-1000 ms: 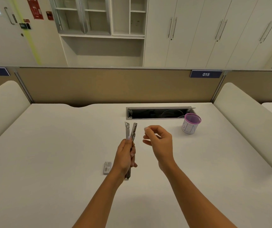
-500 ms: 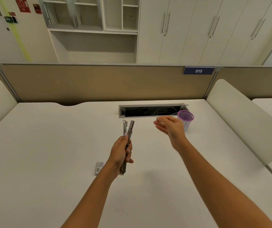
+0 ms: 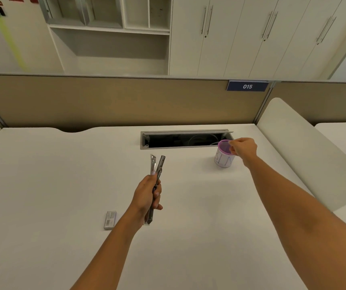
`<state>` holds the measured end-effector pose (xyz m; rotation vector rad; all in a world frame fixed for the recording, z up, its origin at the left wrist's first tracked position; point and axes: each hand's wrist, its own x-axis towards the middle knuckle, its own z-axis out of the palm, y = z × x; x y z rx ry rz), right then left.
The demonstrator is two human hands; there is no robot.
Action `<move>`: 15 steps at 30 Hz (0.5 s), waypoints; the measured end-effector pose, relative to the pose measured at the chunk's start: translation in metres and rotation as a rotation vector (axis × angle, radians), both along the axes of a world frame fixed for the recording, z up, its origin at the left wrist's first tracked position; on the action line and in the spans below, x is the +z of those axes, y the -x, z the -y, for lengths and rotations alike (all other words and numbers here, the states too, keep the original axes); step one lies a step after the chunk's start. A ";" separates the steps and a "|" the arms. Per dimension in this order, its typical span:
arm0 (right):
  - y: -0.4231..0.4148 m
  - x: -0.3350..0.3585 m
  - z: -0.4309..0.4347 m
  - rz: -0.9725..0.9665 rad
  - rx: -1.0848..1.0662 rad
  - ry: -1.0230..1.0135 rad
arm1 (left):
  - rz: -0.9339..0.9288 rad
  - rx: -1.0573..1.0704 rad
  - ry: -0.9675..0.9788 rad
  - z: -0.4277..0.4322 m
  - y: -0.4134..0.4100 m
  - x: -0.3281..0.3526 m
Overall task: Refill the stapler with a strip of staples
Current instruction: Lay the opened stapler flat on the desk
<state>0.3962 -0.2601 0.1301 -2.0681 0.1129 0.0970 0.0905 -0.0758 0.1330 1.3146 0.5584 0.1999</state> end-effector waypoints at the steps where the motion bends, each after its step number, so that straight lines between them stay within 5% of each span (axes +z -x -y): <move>1: -0.007 -0.001 0.000 0.006 0.002 0.037 | -0.003 0.001 0.001 0.001 -0.003 -0.001; 7: -0.029 -0.005 -0.001 0.041 0.000 0.230 | -0.026 0.009 0.004 0.003 -0.013 -0.006; 15: -0.041 -0.011 0.003 0.085 -0.020 0.238 | -0.034 0.015 0.024 0.005 -0.021 -0.011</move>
